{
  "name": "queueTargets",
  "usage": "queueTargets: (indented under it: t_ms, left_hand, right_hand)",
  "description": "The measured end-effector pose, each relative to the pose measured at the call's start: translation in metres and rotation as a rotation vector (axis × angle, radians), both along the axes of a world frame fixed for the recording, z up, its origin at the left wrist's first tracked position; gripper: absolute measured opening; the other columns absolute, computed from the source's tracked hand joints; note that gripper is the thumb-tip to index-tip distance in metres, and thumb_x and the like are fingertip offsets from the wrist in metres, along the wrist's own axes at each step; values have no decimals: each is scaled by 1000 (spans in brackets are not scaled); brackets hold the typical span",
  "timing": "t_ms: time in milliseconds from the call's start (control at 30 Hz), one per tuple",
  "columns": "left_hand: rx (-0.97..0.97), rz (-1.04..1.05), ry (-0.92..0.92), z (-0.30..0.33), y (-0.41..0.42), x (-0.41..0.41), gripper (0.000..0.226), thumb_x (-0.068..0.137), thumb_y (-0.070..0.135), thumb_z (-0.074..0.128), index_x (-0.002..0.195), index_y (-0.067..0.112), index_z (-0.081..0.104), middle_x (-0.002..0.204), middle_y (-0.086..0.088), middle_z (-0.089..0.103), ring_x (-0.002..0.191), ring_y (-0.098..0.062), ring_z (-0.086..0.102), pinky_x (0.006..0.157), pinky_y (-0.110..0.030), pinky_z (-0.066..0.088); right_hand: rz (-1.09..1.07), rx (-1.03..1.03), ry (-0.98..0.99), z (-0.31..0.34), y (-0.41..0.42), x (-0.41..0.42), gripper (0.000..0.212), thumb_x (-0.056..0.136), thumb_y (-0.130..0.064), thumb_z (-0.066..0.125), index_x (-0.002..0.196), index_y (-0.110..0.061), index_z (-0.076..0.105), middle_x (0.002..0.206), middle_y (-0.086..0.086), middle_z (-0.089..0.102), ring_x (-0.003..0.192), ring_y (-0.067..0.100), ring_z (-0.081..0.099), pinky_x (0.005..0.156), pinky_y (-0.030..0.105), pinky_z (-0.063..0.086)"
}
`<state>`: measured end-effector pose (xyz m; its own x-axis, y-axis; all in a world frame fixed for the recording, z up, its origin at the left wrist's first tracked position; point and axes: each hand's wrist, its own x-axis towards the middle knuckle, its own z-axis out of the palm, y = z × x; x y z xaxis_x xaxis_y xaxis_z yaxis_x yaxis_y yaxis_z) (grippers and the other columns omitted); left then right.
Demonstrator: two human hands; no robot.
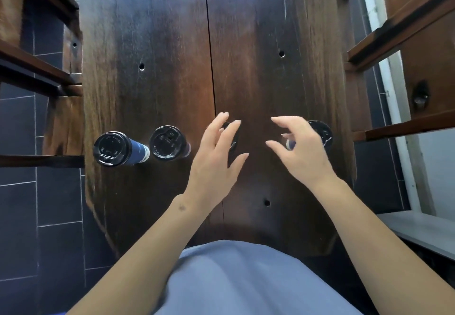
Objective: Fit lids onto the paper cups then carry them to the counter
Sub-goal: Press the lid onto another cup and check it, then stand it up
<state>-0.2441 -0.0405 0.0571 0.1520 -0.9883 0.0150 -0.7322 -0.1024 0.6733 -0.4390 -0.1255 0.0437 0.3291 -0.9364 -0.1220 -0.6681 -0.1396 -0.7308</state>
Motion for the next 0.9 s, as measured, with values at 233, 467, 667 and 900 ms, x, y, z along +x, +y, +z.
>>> queueTargets:
  t_ms: [233,467,667,900]
  left_hand:
    - [172,-175,180,-16,-52,-77,63,93,20,78,150,14,52,149,-5,53,134,-23,55,111,-44,51]
    - [561,-283,230,-48,-88,-109,93,89,22,83,163,25,27,159,-5,45,143,-26,48,119,-44,41]
    - [539,-196,330,-49,-98,-109,83,91,9,78,160,21,35,155,-1,52,123,-14,59,104,-21,42]
    - [558,-111,325,-48,-99,-90,81,94,10,76,161,23,33,157,0,50,127,-21,62,100,-23,41]
  right_hand:
    - [-133,68,167,-10,-31,-88,68,81,-24,85,141,-25,52,145,-2,51,133,18,51,111,44,49]
    - [63,357,182,-22,-46,-109,100,76,-28,90,157,-31,32,160,-6,41,144,18,43,117,41,40]
    - [37,372,112,-21,-63,-105,68,87,-27,81,147,-22,49,140,0,62,114,10,58,102,27,46]
    - [60,382,92,-28,-79,-79,51,95,-27,72,143,-21,55,137,0,65,119,16,62,94,26,45]
